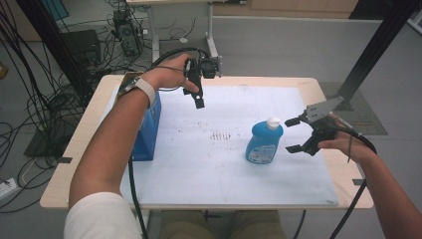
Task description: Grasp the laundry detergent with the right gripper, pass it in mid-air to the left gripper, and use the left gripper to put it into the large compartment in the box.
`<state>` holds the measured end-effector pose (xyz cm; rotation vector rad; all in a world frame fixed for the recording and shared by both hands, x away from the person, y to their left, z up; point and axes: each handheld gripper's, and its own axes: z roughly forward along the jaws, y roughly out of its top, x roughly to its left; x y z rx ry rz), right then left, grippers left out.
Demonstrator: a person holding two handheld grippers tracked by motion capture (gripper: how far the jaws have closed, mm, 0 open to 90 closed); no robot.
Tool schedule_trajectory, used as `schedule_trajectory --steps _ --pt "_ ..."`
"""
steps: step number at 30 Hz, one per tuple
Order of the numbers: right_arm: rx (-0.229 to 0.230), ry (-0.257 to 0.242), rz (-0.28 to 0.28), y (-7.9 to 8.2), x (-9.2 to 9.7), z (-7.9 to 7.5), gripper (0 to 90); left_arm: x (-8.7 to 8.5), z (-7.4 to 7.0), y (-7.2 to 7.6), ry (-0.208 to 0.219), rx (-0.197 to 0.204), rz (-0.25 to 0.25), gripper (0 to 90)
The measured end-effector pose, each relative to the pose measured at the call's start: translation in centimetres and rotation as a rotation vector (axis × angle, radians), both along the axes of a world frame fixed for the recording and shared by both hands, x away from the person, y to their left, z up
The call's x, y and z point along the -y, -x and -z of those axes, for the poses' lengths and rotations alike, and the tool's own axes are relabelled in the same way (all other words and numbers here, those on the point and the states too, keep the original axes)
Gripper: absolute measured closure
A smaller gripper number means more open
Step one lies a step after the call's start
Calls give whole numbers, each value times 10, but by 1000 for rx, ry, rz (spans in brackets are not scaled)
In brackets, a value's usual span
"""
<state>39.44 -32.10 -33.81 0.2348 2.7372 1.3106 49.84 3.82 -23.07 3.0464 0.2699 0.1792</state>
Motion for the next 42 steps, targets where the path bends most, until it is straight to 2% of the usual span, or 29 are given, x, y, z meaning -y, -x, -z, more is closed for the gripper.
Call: schedule_trajectory --steps 29,42 --pt "-18 16 -1 0 2 14 59 1 2 1 -7 -3 -2 92" --pt "-20 -22 3 0 2 19 58 0 3 1 -9 -6 -7 92"
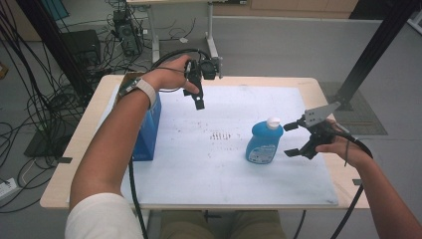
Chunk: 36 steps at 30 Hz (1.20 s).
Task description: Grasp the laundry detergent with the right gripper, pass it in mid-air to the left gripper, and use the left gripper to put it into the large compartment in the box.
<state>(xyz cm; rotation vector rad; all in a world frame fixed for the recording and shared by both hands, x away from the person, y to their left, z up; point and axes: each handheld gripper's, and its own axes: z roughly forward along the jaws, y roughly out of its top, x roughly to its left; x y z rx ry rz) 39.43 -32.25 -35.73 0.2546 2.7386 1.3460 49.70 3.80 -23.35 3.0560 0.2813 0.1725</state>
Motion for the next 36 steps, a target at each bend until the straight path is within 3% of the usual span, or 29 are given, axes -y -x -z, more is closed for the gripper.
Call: schedule_trajectory --steps 8,13,36 --pt "2 -16 5 1 0 1 56 0 0 0 0 1 -2 92" --pt "9 -53 21 2 2 3 50 1 0 1 -1 0 0 92" --pt "27 -75 19 1 -2 9 17 1 3 1 -4 -5 -3 95"
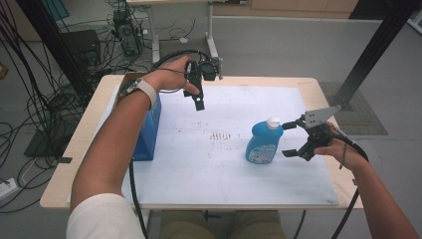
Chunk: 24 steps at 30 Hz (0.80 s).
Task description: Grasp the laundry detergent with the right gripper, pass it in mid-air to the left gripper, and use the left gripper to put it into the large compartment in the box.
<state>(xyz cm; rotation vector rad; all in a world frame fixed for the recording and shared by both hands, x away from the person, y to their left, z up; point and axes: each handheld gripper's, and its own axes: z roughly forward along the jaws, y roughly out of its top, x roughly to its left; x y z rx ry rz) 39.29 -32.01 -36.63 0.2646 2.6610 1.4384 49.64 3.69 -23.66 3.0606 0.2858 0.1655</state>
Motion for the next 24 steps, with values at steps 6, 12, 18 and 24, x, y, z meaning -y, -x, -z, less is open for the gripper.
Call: schedule_trajectory --steps 6,12,18,24 --pt "9 -6 0 1 -2 0 18 1 0 0 -2 -1 0 94" --pt "6 -6 -1 0 -2 1 19 1 0 0 -4 -1 1 95" --pt "7 -15 5 0 0 0 20 2 1 0 -3 -4 0 95" --pt "10 -13 6 1 0 0 18 1 0 1 1 1 0 95"
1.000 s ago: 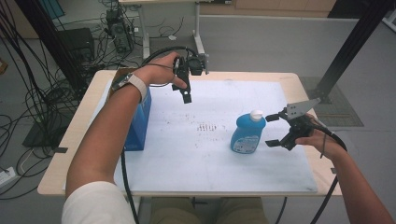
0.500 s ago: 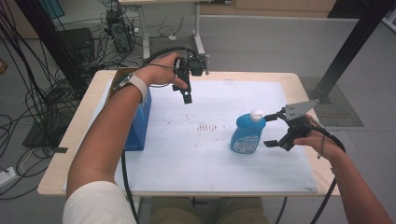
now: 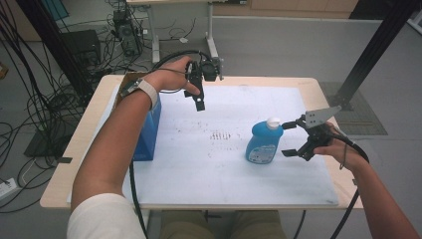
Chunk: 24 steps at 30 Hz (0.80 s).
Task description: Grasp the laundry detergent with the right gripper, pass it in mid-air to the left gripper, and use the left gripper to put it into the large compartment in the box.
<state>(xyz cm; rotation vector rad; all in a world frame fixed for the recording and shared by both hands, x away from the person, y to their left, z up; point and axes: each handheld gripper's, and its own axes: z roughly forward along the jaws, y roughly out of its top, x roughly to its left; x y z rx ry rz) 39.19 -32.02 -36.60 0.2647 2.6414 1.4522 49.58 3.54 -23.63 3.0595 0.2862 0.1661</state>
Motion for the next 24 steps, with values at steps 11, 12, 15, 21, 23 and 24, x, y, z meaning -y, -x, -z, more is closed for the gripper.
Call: schedule_trajectory --steps 11,12,15,21,23,24 --pt "-2 1 0 0 -1 0 20 -1 -1 0 -3 0 1 95" --pt "-3 2 0 0 -1 0 20 -1 0 0 -4 1 0 95" --pt "-4 1 3 0 -1 0 20 -1 0 0 -4 2 0 95" --pt "0 2 -2 1 -2 0 20 0 0 0 -6 -1 3 95" --pt "-2 0 0 1 -1 0 20 0 0 0 -4 -1 2 95" --pt "-2 -1 1 1 -1 0 20 0 1 0 -2 -1 2 95"
